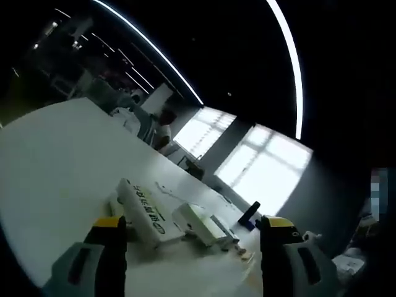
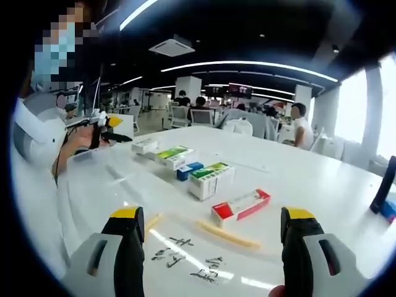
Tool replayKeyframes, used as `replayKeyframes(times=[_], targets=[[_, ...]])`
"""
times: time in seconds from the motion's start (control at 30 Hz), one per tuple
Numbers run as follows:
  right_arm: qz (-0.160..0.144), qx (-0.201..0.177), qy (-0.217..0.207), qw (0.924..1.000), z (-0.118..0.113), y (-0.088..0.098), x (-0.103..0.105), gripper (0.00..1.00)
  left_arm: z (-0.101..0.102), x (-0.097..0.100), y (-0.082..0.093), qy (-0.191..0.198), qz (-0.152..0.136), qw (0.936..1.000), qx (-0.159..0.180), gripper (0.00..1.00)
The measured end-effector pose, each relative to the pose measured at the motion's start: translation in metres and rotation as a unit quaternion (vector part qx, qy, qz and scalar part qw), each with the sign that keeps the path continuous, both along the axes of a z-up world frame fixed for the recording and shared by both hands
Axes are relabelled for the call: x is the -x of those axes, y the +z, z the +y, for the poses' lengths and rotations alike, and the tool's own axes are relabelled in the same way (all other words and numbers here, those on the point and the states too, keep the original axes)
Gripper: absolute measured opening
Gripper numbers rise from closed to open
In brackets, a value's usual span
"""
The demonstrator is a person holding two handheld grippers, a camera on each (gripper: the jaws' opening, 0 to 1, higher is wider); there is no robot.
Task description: Arrange the small medicine boxes into an aligned row inside the storage area until every box is upright, visible, and separated from the surrounding clutter.
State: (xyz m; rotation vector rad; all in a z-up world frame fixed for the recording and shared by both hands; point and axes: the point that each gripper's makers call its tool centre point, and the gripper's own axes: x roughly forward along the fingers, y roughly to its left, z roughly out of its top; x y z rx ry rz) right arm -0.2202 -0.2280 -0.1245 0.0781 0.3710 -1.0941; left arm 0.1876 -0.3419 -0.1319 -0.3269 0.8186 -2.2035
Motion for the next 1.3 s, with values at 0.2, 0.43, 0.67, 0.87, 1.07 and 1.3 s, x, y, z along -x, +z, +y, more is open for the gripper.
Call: replayKeyframes(times=[0.2, 0.43, 0.67, 0.87, 1.07, 1.3], targets=[[0.002, -0.002, 0.0, 1.0, -0.001, 0.002, 0.0, 0.9, -0.003, -0.008, -0.008, 0.005, 0.001, 0.9999, -0.01, 0.89], [0.003, 0.001, 0.007, 1.0, -0.001, 0.005, -0.004, 0.9, -0.006, -0.012, -0.013, 0.008, 0.007, 0.9997, -0.021, 0.89], [0.002, 0.001, 0.009, 1.0, -0.001, 0.003, -0.007, 0.9, -0.005, -0.013, -0.019, 0.019, 0.017, 0.999, -0.036, 0.88], [-0.003, 0.004, 0.008, 1.0, -0.002, 0.003, -0.006, 0.89, -0.005, -0.011, -0.022, 0.023, 0.037, 0.9977, -0.052, 0.86], [-0.003, 0.002, 0.01, 0.9999, 0.0, 0.001, -0.006, 0.89, -0.002, -0.002, -0.029, 0.012, 0.065, 0.9946, -0.08, 0.86], [-0.006, 0.006, 0.007, 0.9999, -0.001, 0.003, -0.003, 0.89, -0.004, -0.004, -0.039, 0.011, 0.082, 0.9907, -0.108, 0.83]])
